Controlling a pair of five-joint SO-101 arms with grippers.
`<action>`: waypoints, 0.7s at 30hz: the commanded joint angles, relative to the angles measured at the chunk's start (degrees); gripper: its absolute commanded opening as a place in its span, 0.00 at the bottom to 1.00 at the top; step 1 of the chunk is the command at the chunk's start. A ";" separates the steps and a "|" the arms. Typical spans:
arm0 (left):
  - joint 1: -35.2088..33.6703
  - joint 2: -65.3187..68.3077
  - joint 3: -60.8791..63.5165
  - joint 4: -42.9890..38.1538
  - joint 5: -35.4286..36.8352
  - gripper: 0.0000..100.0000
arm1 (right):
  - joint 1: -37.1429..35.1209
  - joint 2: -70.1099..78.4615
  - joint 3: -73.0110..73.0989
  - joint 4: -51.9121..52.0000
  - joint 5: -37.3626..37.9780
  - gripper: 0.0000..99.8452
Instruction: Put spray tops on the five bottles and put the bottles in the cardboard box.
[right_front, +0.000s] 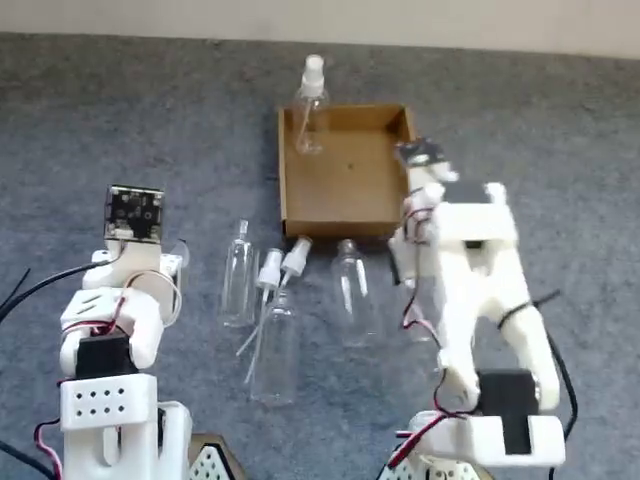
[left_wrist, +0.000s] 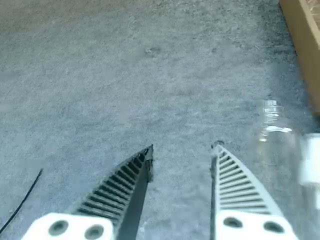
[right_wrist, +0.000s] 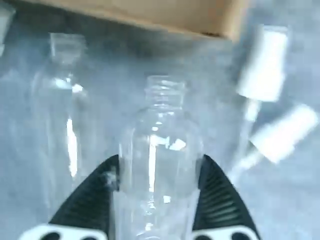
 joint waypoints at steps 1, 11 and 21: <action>5.85 0.22 -2.42 0.97 -0.53 0.17 | 9.19 -3.74 -8.31 7.69 4.84 0.01; 24.57 19.21 -26.15 15.56 -4.84 0.13 | 31.78 -3.65 -11.30 5.23 17.05 0.01; 30.46 57.98 -48.04 16.09 -4.66 0.12 | 39.25 3.30 0.66 -13.67 17.58 0.01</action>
